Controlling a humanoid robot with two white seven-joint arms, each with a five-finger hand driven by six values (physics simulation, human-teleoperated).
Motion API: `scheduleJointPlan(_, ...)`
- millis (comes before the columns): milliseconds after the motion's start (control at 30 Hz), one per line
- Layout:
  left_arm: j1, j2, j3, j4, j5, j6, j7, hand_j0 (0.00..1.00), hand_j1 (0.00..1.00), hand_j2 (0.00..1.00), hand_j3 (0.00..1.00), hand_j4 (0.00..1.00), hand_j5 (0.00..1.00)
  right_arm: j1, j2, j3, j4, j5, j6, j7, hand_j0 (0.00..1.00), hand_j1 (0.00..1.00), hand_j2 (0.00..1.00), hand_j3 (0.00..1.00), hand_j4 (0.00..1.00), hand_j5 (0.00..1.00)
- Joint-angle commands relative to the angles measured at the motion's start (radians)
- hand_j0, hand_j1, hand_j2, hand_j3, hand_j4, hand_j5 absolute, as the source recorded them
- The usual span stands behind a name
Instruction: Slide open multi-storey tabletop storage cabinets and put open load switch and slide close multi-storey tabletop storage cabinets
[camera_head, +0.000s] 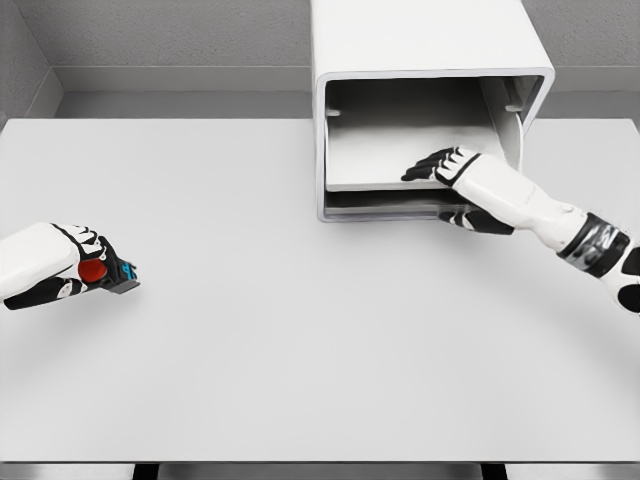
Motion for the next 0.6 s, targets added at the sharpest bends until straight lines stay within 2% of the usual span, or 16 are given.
scheduleJointPlan(0, 0.000, 0.001, 0.000, 0.000, 0.008, 0.003, 0.001, 0.40, 0.40, 0.40, 0.40, 0.40, 0.40, 0.000, -0.009, -0.001, -0.017, -0.004, 0.000, -0.001, 0.82, 0.82, 0.82, 0.82, 0.82, 0.82)
scheduleJointPlan(100, 0.000, 0.001, 0.000, 0.000, 0.008, 0.003, 0.001, 0.40, 0.40, 0.40, 0.40, 0.40, 0.40, 0.012, -0.024, -0.001, -0.049, -0.007, 0.000, -0.002, 0.82, 0.82, 0.82, 0.82, 0.82, 0.82)
scheduleJointPlan(267, 0.000, 0.001, 0.000, 0.000, 0.008, 0.003, 0.001, 0.40, 0.40, 0.40, 0.40, 0.40, 0.40, 0.029, -0.052, -0.002, -0.055, -0.012, 0.000, -0.002, 0.82, 0.82, 0.82, 0.82, 0.82, 0.82)
scheduleJointPlan(433, 0.000, 0.001, 0.000, 0.000, 0.008, 0.003, 0.001, 0.40, 0.40, 0.40, 0.40, 0.40, 0.40, 0.031, -0.052, -0.002, -0.055, -0.012, 0.000, -0.002, 0.82, 0.82, 0.82, 0.82, 0.82, 0.82)
scheduleJointPlan(567, -0.009, -0.001, 0.000, 0.001, 0.005, 0.003, 0.001, 0.40, 0.40, 0.40, 0.40, 0.40, 0.40, 0.034, -0.053, -0.004, -0.091, -0.012, 0.000, -0.002, 0.82, 0.82, 0.82, 0.82, 0.82, 0.82)
